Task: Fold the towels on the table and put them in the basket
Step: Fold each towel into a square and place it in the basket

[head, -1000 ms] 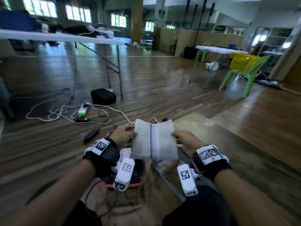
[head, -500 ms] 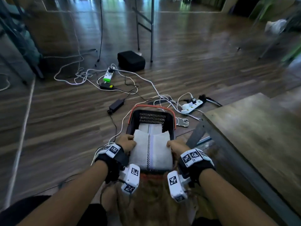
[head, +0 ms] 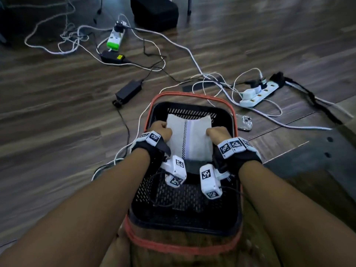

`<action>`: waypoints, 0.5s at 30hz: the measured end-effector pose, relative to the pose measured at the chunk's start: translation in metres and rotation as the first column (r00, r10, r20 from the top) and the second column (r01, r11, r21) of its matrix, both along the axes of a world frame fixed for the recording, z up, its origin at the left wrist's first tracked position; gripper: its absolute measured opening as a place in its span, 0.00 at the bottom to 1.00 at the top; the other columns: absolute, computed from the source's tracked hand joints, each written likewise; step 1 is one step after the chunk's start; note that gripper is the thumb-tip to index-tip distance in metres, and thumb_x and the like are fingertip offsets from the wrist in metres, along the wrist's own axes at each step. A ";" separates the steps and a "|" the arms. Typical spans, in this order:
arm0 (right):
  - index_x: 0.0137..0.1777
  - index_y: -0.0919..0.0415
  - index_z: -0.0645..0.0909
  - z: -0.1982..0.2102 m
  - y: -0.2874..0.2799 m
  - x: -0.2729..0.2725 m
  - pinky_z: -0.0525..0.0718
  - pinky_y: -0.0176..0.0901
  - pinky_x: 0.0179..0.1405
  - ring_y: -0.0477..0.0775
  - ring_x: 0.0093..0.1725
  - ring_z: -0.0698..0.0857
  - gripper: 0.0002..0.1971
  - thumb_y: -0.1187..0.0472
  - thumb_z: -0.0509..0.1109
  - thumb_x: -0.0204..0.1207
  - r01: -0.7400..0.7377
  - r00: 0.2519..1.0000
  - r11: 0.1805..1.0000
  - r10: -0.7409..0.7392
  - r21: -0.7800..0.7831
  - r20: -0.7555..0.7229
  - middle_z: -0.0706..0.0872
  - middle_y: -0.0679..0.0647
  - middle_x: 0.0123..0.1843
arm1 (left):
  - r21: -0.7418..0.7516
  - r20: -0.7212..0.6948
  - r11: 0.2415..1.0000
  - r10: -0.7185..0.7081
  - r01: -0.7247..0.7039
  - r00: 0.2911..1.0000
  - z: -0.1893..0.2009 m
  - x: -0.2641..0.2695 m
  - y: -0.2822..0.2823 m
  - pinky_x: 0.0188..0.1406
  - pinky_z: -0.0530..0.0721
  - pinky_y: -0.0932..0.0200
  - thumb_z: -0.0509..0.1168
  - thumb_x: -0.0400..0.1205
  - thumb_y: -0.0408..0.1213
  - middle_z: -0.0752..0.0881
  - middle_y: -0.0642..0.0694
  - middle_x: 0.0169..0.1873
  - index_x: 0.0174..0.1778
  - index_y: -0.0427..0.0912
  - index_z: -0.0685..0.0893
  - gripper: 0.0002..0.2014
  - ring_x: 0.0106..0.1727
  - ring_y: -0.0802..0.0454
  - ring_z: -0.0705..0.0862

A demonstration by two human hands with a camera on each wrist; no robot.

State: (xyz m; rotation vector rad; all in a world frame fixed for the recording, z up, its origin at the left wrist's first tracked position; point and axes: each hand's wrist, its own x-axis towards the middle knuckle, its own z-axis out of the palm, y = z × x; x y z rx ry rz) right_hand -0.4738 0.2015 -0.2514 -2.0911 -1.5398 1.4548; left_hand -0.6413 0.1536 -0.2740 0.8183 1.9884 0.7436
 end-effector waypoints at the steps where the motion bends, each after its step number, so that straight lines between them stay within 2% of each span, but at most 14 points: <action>1: 0.44 0.69 0.79 -0.009 0.006 -0.002 0.68 0.45 0.29 0.57 0.35 0.77 0.07 0.65 0.63 0.75 0.005 1.000 1.000 -0.005 0.000 0.008 0.80 0.60 0.41 | 0.004 0.001 1.000 0.005 -0.005 1.000 -0.010 -0.001 0.007 0.46 0.79 0.55 0.59 0.72 0.26 0.80 0.41 0.39 0.35 0.42 0.80 0.08 0.42 0.45 0.79; 3: 0.41 0.68 0.77 -0.021 0.014 -0.004 0.68 0.44 0.29 0.53 0.29 0.73 0.06 0.64 0.63 0.75 0.017 0.999 1.000 -0.017 0.002 0.028 0.79 0.59 0.37 | 0.000 0.000 1.000 0.031 -0.031 1.000 -0.023 -0.001 0.014 0.43 0.73 0.57 0.60 0.73 0.26 0.77 0.40 0.38 0.27 0.45 0.74 0.12 0.40 0.47 0.76; 5: 0.41 0.68 0.77 -0.031 0.016 -0.005 0.68 0.43 0.32 0.52 0.28 0.73 0.06 0.64 0.63 0.75 0.025 0.999 1.000 -0.025 0.003 0.028 0.77 0.57 0.32 | -0.019 0.000 0.999 0.028 -0.028 1.000 -0.031 0.000 0.018 0.42 0.73 0.58 0.61 0.69 0.32 0.78 0.40 0.37 0.24 0.47 0.72 0.09 0.37 0.46 0.76; 7: 0.40 0.68 0.76 -0.036 0.016 -0.005 0.69 0.41 0.37 0.52 0.29 0.73 0.08 0.63 0.62 0.76 0.027 0.999 1.000 -0.027 -0.008 0.026 0.75 0.55 0.30 | -0.027 -0.008 1.000 0.008 -0.008 1.000 -0.036 0.001 0.018 0.42 0.76 0.57 0.61 0.69 0.33 0.80 0.40 0.37 0.29 0.45 0.77 0.04 0.36 0.45 0.78; 9: 0.34 0.67 0.74 -0.038 0.015 -0.004 0.69 0.42 0.38 0.53 0.29 0.73 0.10 0.63 0.62 0.76 0.023 1.000 1.000 -0.023 -0.009 0.020 0.75 0.56 0.29 | -0.030 -0.026 0.999 -0.013 0.012 1.000 -0.042 -0.001 0.017 0.44 0.78 0.55 0.60 0.74 0.29 0.82 0.38 0.38 0.39 0.40 0.82 0.06 0.40 0.44 0.80; 11: 0.30 0.64 0.70 -0.041 0.015 -0.004 0.67 0.43 0.33 0.54 0.28 0.72 0.12 0.64 0.61 0.76 0.015 1.000 1.000 -0.015 0.013 0.011 0.73 0.56 0.28 | -0.039 -0.057 0.998 -0.046 0.044 0.997 -0.047 -0.002 0.016 0.44 0.79 0.54 0.59 0.75 0.27 0.82 0.38 0.39 0.43 0.36 0.83 0.08 0.42 0.42 0.81; 15: 0.27 0.61 0.63 -0.046 0.010 -0.005 0.60 0.43 0.25 0.54 0.26 0.67 0.15 0.65 0.58 0.76 -0.026 0.999 0.999 0.025 0.047 0.029 0.66 0.55 0.27 | -0.088 -0.134 0.994 -0.081 0.069 0.988 -0.047 0.000 0.011 0.41 0.72 0.58 0.58 0.76 0.26 0.80 0.39 0.41 0.44 0.36 0.78 0.05 0.44 0.41 0.80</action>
